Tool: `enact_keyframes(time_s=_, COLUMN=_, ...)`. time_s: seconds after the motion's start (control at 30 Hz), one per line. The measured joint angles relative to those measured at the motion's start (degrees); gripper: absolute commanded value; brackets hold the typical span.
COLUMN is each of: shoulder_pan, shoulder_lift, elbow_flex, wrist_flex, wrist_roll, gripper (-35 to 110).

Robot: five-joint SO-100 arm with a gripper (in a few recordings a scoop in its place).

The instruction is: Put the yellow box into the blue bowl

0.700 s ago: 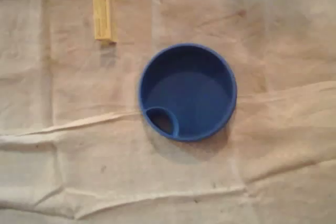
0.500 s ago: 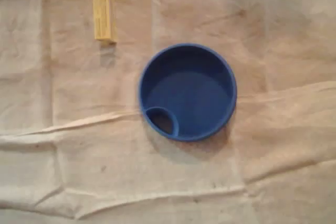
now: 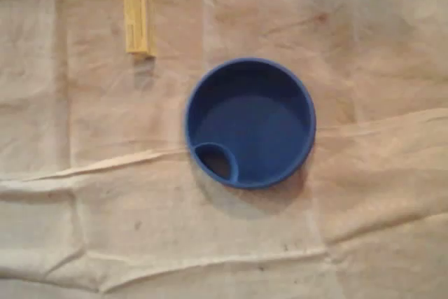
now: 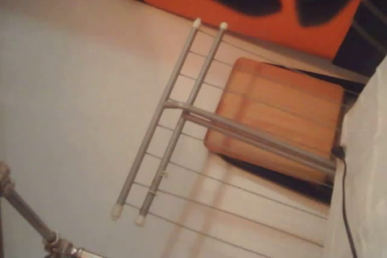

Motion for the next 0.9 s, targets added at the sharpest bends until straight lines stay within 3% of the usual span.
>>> enact_keyframes(time_s=0.57, shoulder_pan=0.0, shoulder_lift=-0.8, elbow_flex=0.0, wrist_flex=0.0, wrist_roll=0.0, gripper=0)
enact_keyframes(time_s=0.9, shoulder_pan=-0.1, shoulder_lift=-19.2, elbow_flex=-3.5, wrist_flex=-2.7, wrist_roll=-4.8, gripper=0)
